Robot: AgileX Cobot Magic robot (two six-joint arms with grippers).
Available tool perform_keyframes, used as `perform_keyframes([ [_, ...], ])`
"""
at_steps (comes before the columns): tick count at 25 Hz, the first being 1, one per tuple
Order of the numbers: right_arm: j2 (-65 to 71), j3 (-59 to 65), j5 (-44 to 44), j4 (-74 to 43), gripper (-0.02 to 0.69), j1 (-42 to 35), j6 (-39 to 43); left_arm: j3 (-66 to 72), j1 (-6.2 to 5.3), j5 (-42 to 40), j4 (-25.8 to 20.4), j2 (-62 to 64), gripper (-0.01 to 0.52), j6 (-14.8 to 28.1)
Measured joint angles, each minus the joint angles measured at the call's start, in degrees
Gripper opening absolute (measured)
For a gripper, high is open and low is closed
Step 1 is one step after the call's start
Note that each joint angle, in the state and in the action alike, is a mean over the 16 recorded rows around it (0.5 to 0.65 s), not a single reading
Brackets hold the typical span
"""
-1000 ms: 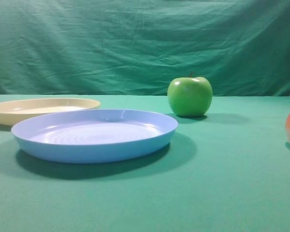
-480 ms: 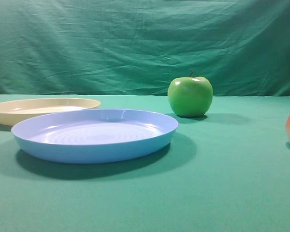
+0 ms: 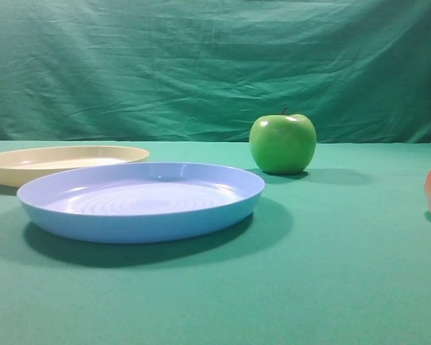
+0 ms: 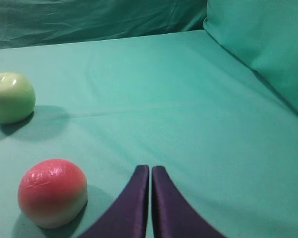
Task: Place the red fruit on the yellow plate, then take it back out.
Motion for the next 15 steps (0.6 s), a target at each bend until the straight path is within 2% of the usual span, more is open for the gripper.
perform_keyframes([
  [15, 0.0, 0.0, 0.2, 0.0, 0.000, 0.0, 0.1, 0.0, 0.00, 0.0, 0.0, 0.0, 0.000, 0.0],
])
